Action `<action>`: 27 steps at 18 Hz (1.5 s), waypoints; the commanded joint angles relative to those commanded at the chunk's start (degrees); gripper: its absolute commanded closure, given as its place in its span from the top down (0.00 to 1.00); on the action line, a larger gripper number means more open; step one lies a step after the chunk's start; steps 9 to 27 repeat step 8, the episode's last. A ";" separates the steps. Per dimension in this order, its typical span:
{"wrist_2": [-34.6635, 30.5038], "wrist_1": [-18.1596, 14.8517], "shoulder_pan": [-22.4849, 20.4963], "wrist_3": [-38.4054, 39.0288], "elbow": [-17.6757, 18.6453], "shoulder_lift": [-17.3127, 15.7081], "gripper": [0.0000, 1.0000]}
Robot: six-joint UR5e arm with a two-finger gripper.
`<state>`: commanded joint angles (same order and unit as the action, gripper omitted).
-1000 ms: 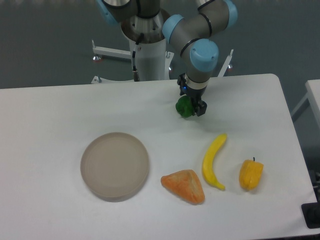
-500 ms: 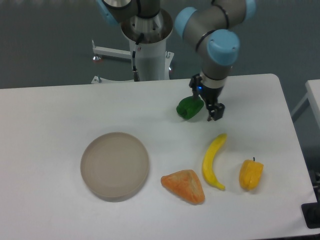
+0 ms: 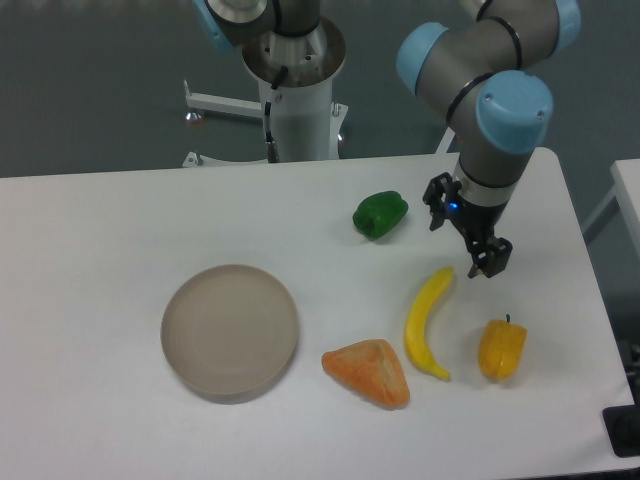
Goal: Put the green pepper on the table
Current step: 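Lift the open gripper up and away from the green pepper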
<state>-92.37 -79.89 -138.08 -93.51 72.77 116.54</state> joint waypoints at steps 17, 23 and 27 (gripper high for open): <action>0.79 0.53 0.44 -0.18 -0.62 0.97 1.00; 0.79 0.53 0.44 -0.18 -0.62 0.97 1.00; 0.79 0.53 0.44 -0.18 -0.62 0.97 1.00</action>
